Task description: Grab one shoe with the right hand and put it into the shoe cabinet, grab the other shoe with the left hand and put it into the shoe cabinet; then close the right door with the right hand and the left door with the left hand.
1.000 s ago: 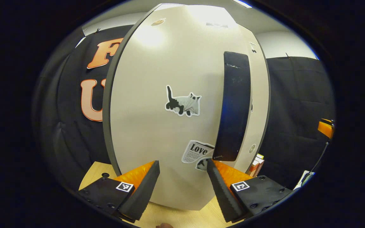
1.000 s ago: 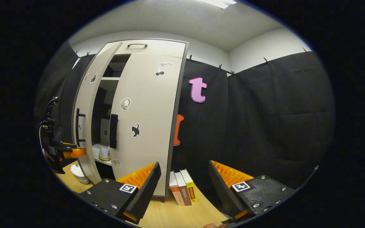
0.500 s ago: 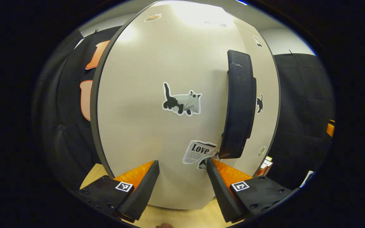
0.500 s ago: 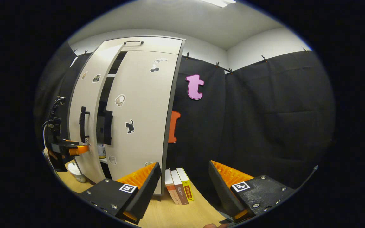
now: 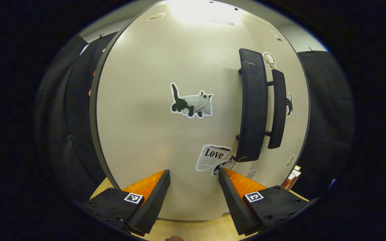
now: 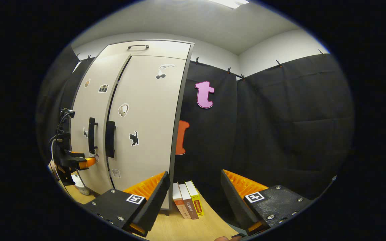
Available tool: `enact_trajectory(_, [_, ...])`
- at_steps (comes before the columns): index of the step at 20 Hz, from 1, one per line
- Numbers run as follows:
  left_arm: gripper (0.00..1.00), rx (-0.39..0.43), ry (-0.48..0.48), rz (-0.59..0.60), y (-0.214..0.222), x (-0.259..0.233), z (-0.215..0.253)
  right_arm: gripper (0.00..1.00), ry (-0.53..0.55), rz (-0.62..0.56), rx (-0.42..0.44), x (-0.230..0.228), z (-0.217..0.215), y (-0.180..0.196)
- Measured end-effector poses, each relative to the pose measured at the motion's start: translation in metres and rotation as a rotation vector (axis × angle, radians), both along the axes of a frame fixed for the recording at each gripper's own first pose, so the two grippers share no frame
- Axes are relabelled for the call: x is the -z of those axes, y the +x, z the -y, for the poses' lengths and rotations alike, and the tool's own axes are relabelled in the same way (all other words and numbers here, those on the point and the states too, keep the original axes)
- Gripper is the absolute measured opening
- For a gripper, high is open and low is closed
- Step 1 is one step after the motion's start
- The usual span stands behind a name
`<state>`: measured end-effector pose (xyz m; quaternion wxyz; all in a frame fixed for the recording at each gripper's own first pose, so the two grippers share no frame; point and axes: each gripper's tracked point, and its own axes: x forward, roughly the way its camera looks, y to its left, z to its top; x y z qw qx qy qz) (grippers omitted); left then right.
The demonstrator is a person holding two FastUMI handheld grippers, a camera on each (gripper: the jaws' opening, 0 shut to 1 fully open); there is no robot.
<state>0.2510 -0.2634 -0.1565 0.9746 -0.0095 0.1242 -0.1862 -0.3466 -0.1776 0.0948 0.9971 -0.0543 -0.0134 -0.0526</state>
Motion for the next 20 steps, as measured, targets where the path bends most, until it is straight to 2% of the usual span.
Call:
enact_trajectory(3, [0.95,-0.055,0.028,0.018,-0.012,-0.027,-0.017,0.93,-0.002,0.014,-0.018,-0.018,-0.007,0.008])
enact_trajectory(8, [0.95,-0.102,0.009,0.058,-0.057,-0.109,-0.061,0.93,-0.017,0.094,-0.084,-0.081,-0.029,0.018])
enact_trajectory(12, [0.95,-0.189,-0.001,0.165,-0.089,-0.192,-0.127,0.93,-0.018,0.155,-0.156,-0.13,-0.049,0.015])
enact_trajectory(13, [0.95,-0.211,-0.006,0.181,-0.1,-0.207,-0.145,0.89,-0.011,0.166,-0.176,-0.14,-0.056,0.014])
enact_trajectory(14, [0.95,-0.233,-0.008,0.198,-0.108,-0.222,-0.162,0.93,-0.001,0.173,-0.194,-0.148,-0.061,0.012])
enact_trajectory(16, [0.94,-0.283,-0.016,0.228,-0.126,-0.244,-0.2,0.93,0.022,0.184,-0.229,-0.16,-0.071,0.007])
enact_trajectory(17, [0.94,-0.309,-0.018,0.24,-0.135,-0.252,-0.216,0.96,0.03,0.189,-0.246,-0.165,-0.077,0.004])
enact_trajectory(18, [0.94,-0.339,-0.02,0.252,-0.141,-0.259,-0.234,0.93,0.035,0.193,-0.258,-0.167,-0.083,0.002])
enact_trajectory(20, [0.95,-0.395,-0.027,0.272,-0.156,-0.271,-0.268,0.93,0.032,0.204,-0.272,-0.171,-0.089,0.001])
